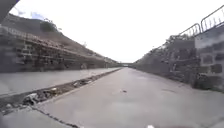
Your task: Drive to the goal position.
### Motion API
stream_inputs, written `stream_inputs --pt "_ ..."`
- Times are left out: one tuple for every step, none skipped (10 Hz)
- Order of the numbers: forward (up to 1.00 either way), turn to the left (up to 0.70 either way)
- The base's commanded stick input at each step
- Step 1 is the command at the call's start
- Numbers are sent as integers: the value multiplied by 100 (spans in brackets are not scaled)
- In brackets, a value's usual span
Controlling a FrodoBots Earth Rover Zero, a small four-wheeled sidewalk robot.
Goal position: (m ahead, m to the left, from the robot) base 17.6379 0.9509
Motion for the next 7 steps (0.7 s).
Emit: stream_inputs --pt "70 0" --pt "70 0" --pt "70 0" --pt "70 -15" --pt "70 -25" --pt "70 -11" --pt "70 0"
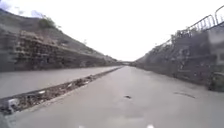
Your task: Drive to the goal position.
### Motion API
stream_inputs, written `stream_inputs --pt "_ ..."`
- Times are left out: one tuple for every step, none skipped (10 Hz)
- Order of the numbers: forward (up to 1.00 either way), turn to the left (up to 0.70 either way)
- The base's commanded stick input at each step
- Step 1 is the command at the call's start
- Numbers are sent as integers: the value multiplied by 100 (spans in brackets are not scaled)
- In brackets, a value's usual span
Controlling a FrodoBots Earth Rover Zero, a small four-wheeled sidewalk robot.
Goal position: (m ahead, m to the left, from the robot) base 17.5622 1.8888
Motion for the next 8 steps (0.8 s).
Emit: stream_inputs --pt "70 0" --pt "70 0" --pt "70 0" --pt "70 0" --pt "70 0" --pt "70 0" --pt "70 0" --pt "70 0"
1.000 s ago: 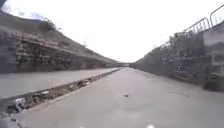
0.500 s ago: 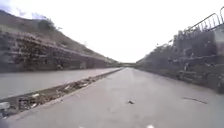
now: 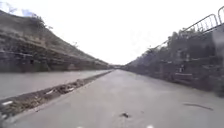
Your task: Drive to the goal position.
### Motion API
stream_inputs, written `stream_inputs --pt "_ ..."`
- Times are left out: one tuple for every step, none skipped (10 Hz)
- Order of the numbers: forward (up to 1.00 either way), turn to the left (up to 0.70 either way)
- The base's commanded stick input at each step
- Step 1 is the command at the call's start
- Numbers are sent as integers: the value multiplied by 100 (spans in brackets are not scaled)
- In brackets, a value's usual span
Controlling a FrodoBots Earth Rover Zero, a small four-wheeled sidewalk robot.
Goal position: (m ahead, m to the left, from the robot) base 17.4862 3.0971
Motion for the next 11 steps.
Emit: stream_inputs --pt "70 0" --pt "70 0" --pt "70 0" --pt "70 0" --pt "70 0" --pt "70 0" --pt "70 0" --pt "70 0" --pt "70 0" --pt "70 0" --pt "70 0"
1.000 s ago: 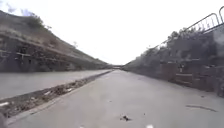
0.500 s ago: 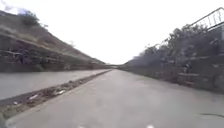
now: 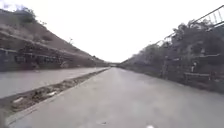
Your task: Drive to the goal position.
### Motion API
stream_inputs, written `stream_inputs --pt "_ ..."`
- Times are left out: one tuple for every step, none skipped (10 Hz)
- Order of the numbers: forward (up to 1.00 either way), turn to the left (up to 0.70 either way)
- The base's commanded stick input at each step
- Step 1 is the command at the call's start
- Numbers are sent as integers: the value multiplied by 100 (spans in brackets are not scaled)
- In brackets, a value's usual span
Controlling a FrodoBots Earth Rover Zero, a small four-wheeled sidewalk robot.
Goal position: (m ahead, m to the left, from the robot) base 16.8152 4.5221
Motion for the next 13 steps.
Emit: stream_inputs --pt "70 0" --pt "70 0" --pt "70 0" --pt "70 0" --pt "70 0" --pt "70 0" --pt "70 0" --pt "70 0" --pt "70 0" --pt "70 0" --pt "70 0" --pt "70 0" --pt "70 0"
